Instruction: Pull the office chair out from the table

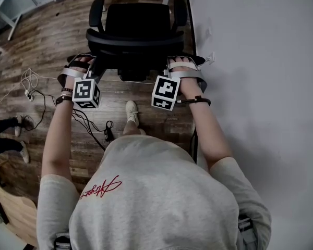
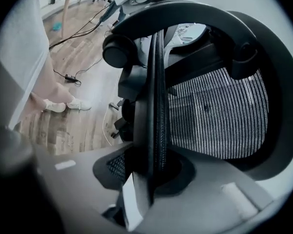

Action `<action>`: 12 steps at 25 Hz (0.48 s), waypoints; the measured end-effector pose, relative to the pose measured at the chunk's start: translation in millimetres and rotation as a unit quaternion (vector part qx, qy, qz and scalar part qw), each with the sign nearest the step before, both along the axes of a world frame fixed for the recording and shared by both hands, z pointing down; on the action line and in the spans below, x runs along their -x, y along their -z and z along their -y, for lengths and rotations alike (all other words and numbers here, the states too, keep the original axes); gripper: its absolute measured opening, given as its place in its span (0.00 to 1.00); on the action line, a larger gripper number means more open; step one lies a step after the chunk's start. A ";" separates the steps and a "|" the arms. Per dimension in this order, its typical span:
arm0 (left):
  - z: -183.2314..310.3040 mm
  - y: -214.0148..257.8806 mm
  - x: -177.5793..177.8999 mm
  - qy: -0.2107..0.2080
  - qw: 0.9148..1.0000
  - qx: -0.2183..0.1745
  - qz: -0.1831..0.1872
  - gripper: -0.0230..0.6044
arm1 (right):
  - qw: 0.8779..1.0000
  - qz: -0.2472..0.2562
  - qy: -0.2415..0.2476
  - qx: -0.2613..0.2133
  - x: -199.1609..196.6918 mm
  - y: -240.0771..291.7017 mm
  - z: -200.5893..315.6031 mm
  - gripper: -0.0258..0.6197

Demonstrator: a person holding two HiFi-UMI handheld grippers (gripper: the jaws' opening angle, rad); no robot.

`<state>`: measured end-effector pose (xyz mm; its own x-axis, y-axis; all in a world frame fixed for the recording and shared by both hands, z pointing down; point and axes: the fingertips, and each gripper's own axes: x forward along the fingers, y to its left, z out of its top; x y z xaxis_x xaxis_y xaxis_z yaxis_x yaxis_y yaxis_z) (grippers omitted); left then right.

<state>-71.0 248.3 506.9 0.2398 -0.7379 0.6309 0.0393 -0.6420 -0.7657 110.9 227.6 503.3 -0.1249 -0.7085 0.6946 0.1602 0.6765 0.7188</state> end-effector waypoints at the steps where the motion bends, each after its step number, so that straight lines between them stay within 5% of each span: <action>1: -1.2 -0.5 -0.9 0.004 1.000 0.003 0.000 0.19 | 1.000 0.000 -0.001 0.005 -0.7 -1.0 -1.9 0.20; 12: -4.7 9.6 3.9 0.053 0.999 0.010 -0.007 0.28 | 0.997 0.050 -0.029 0.052 3.2 5.6 -10.2 0.43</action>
